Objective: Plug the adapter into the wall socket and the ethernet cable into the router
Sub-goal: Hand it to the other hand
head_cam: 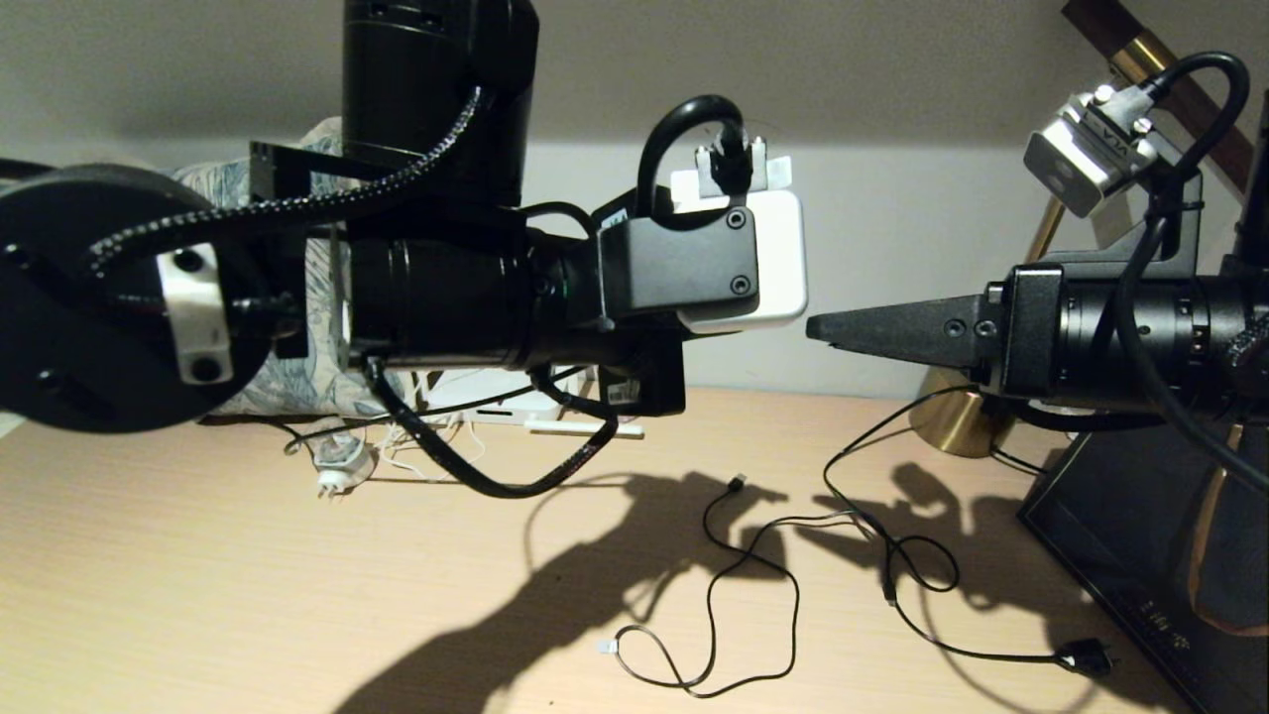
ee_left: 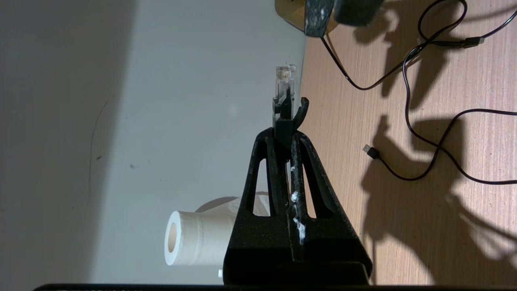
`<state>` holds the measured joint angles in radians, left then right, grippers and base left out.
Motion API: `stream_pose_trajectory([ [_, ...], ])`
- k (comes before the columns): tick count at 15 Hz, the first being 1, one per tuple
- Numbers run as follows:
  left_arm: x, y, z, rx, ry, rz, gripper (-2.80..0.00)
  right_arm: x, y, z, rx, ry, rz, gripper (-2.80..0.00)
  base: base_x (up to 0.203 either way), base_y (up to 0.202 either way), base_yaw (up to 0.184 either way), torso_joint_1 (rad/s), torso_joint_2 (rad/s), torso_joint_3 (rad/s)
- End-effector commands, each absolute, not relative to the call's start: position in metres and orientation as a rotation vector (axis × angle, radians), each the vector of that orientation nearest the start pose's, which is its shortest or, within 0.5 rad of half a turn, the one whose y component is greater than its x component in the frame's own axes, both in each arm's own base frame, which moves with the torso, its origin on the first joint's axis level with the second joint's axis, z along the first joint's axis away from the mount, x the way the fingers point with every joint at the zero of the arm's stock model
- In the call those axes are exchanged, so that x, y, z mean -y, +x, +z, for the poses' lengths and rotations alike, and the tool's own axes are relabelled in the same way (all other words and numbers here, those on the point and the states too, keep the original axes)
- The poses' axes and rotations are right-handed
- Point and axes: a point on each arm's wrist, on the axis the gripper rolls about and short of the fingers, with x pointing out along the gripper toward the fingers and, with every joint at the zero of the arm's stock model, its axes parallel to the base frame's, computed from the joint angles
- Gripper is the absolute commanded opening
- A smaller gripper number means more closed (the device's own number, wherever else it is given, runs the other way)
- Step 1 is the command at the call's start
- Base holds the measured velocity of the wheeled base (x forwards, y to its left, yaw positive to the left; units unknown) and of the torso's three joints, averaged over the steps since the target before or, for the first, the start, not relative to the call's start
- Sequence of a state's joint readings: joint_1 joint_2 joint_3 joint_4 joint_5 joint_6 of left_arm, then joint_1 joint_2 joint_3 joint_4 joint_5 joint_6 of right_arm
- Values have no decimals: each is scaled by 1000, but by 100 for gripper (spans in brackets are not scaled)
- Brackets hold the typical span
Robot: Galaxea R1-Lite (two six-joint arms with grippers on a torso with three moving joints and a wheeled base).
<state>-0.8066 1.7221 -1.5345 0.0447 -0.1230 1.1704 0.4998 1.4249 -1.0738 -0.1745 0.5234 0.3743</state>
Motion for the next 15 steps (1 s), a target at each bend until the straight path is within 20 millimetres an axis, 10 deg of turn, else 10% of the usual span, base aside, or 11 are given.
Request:
stream_pose_trajectory([
  [1, 246, 225, 312, 351, 1162, -972, -280, -127, 209, 289, -377, 341, 978, 0, 0, 0, 0, 0, 0, 0],
  [12, 260, 222, 307, 360, 1161, -1005, -280, -126, 207, 288, -377, 342, 976, 0, 0, 0, 0, 0, 0, 0],
  [13, 261, 221, 308, 362, 1160, -1006, -280, -125, 206, 289, -372, 342, 977, -280, 0, 0, 0, 0, 0, 0],
  [15, 262, 220, 308, 367, 1159, -1011, -280, -125, 205, 290, -372, 345, 977, -280, 0, 0, 0, 0, 0, 0],
])
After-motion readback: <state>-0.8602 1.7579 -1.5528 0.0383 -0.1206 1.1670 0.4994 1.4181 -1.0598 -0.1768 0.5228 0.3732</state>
